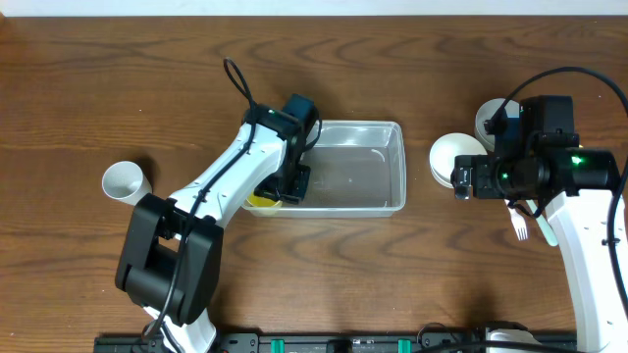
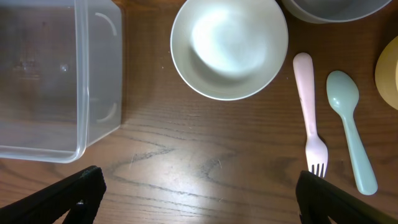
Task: Pack container
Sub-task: 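Place the yellow cup in the container beside the white cup, then move the left gripper to the grey cup and grasp it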
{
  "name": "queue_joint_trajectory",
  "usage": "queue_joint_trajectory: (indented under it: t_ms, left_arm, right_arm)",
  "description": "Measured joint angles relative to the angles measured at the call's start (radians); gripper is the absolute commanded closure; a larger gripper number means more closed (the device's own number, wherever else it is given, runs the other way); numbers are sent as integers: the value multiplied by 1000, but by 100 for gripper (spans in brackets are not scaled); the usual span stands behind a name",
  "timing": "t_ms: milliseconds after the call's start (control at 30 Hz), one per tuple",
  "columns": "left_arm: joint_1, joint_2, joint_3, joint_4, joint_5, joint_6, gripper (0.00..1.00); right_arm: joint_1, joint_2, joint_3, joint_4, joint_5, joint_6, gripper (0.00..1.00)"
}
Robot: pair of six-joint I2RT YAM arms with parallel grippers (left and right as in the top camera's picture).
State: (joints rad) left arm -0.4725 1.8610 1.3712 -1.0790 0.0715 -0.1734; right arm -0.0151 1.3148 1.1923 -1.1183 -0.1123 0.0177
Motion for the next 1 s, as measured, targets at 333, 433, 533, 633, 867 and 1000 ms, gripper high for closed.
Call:
queue_joint_trajectory:
  t_ms: [333,433,533,633,867,1000]
  left_arm:
    - [5,-85,265,-192,-143,2,37]
    - [34,-167,316,-199,-181,-8,30]
    - [134,-273,341,-199,-216,-38,26]
    - [280,-329,347,-201,-232,-63,25]
    - [585,-269,310,-182,-224,-119,22]
    - [681,-172,269,-166,-209,-142,21]
  right_arm:
    - [0,0,0,1,0,0,1]
    - [0,0,0,0,0,0,1]
    - [0,0,0,0,0,0,1]
    - [0,0,0,1,0,0,1]
    - [0,0,0,6,0,0,1]
    - [0,0,0,7,0,0,1]
